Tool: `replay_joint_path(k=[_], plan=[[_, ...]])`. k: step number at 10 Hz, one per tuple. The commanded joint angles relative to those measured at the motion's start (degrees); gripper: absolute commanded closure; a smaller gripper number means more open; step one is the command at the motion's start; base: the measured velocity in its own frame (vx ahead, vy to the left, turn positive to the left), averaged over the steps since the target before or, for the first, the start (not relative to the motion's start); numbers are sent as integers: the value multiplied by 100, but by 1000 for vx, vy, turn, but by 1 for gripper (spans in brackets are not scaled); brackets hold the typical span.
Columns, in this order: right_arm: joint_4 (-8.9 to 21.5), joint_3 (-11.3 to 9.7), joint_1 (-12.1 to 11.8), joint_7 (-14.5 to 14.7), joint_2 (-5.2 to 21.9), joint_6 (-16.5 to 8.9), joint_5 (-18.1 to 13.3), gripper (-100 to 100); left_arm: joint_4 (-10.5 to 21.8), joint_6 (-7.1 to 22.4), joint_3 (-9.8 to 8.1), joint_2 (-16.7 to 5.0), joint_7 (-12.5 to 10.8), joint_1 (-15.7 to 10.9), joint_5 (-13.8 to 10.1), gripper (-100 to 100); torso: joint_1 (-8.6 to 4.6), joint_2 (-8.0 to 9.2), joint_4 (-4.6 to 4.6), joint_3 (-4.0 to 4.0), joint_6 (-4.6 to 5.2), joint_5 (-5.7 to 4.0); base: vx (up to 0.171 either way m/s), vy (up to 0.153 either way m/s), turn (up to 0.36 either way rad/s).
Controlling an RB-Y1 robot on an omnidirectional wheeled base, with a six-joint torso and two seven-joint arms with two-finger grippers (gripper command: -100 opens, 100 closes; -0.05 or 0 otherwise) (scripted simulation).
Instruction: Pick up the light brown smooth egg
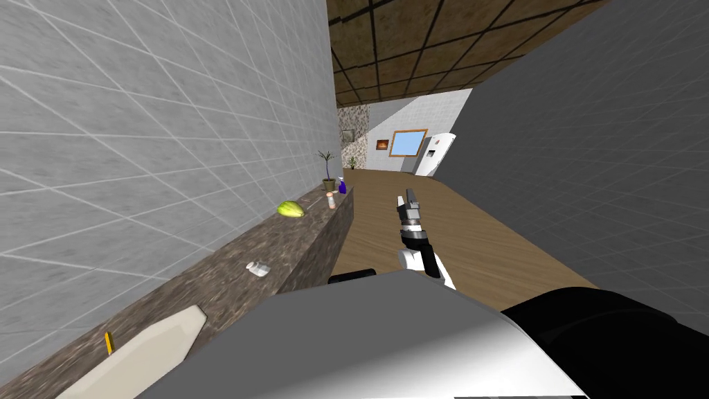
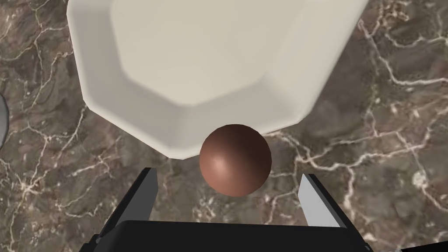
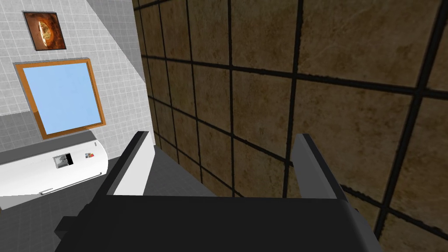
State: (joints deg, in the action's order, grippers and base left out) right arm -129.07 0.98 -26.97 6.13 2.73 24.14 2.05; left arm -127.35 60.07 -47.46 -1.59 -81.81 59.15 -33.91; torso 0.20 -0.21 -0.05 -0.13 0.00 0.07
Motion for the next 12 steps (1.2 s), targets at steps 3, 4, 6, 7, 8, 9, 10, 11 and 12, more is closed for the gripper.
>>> replay_joint_path(k=[3,4,6,7,8,9,10,11,12], plan=[[0,0,0,0,0,0,0,0,13,-20,2,0,15,-6,0,100,-6,1,0,0,0,-2,0,3,1],[0,0,0,0,0,0,0,0,11,-19,5,2,13,-7,-3,100,1,2,-1,1,-1,0,0,0,0],[0,0,0,0,0,0,0,0,11,-19,3,1,14,-6,-1,100,3,3,0,1,0,1,0,0,0],[0,0,0,0,0,0,0,0,11,-19,4,1,15,-6,-1,0,3,3,0,2,-1,1,0,0,0],[0,0,0,0,0,0,0,0,-152,97,-27,-1,-64,83,-34,100,3,3,1,2,-1,1,-2,-8,-33],[0,0,0,0,0,0,0,0,-272,186,-52,-9,-126,156,-69,100,-2,4,0,2,1,-2,-4,-13,-35],[0,0,0,0,0,0,0,0,-352,245,-68,-15,-166,205,-92,100,-6,5,0,2,1,-3,-3,-16,-19],[0,0,0,0,0,0,0,0,-290,185,-67,-15,-120,187,-101,100,-8,4,0,2,0,-4,-1,-8,-3],[0,0,0,0,0,0,0,0,-304,203,-69,-16,-131,193,-104,0,-4,4,1,2,-1,-2,0,0,0]])
